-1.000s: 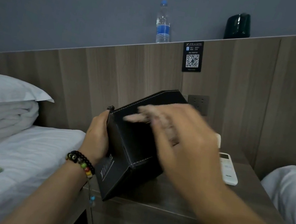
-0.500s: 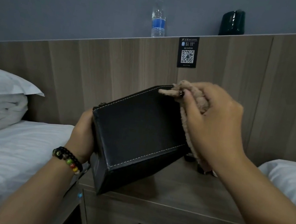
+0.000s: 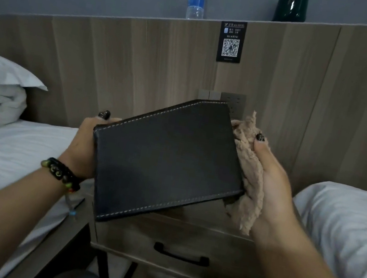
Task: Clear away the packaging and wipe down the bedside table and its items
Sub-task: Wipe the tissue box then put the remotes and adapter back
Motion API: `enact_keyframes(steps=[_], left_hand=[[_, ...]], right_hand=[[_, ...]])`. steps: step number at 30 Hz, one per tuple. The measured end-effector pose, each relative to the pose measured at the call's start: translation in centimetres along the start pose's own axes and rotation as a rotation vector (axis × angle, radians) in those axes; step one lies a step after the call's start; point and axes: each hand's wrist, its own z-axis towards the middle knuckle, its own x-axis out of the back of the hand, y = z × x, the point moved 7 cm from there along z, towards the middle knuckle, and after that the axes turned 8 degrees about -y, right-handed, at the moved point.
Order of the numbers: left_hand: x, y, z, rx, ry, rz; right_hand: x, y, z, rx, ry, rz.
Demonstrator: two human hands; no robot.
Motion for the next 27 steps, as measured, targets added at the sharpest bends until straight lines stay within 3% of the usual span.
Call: enact_keyframes(steps=[2,5,10,17,19,22,24,27], left_hand=[[1.8,-0.1,-0.5,-0.174,-0.098,0.548],[3.3,-3.0,-1.4,-0.360,-0.147,1.012],[2.5,-7.5,-3.7,-0.261,-0.197,1.114],[3.7,-7.8,-2.6,-0.223,-0.303,1.173],[3.7,-6.8,-1.6,-0.136,-0.334,1.154],[1.9,-4.8,-0.6,0.110,-0.163,1.332],[-2.7,-2.5,-1.1,-0.030,0.015,1.450],[-8.8,-2.7,-2.6,-0.122,0.131,1.315]], right_hand=[[0.9,1.6,-1.2,-0.016,0.047,-0.054],[2.2,4.0,-3.4,-0.015,0.151,-0.158],[5.0,7.8,-5.2,-0.076,0.261,-0.204],[4.8,8.5,-4.4,-0.084,0.202,-0.148],[4.9,8.7,-4.1,-0.102,0.194,-0.135],[5.2,8.8,-3.8,-0.110,0.186,-0.129],[5.4,8.9,-3.6,-0.116,0.192,-0.130],[5.5,8.8,-3.6,-0.119,0.194,-0.133]])
